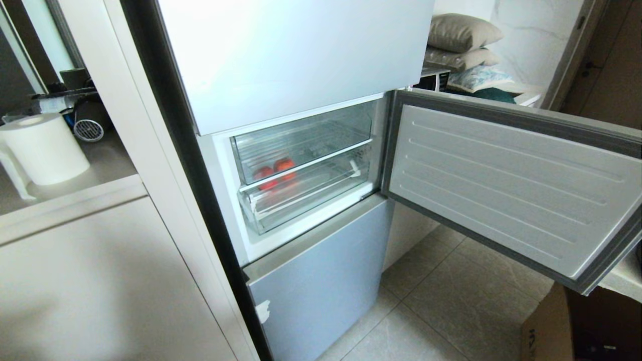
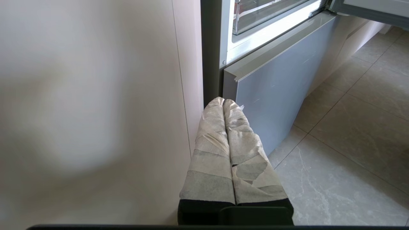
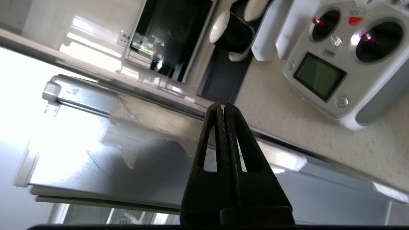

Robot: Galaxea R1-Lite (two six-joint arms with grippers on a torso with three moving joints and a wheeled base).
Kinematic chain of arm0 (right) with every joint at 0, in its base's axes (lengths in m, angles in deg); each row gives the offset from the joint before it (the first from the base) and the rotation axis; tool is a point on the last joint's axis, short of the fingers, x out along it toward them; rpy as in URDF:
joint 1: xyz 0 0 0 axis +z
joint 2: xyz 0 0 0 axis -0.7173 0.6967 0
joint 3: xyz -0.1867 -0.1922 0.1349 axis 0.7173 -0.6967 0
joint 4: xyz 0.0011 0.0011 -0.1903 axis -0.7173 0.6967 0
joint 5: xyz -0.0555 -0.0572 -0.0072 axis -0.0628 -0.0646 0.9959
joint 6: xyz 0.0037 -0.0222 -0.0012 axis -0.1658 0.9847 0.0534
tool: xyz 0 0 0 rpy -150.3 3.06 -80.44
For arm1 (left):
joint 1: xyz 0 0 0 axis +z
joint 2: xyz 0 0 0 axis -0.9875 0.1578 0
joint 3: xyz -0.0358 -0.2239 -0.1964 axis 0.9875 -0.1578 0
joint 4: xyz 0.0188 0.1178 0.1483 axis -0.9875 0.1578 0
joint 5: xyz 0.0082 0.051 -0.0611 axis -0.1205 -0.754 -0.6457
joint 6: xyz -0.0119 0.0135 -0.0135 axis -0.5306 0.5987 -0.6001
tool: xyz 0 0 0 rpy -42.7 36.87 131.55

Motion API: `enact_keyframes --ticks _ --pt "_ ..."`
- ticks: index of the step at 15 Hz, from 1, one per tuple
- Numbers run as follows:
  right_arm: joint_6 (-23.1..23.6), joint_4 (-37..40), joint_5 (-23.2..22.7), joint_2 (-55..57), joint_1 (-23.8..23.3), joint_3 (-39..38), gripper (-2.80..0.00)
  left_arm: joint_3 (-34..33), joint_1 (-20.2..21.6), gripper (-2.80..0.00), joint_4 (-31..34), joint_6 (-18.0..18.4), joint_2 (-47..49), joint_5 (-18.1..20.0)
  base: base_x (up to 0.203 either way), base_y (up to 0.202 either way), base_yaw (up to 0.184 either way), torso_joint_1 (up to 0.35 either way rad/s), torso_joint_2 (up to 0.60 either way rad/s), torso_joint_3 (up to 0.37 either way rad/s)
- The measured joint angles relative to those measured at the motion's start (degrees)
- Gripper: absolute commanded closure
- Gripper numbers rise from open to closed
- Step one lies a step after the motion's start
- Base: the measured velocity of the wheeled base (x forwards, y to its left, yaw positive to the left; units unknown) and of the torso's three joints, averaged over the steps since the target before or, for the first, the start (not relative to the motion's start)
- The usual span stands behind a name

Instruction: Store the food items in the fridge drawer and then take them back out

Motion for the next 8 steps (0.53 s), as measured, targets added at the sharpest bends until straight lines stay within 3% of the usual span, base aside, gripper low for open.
enact_keyframes --ticks 8 --pt "0.3 -0.1 -2.9 -20.9 -0.4 -20.4 0.00 0.0 0.0 0.00 0.0 0.0 0.0 0.0 0.000 0.000 0.000 0.000 0.00 0.000"
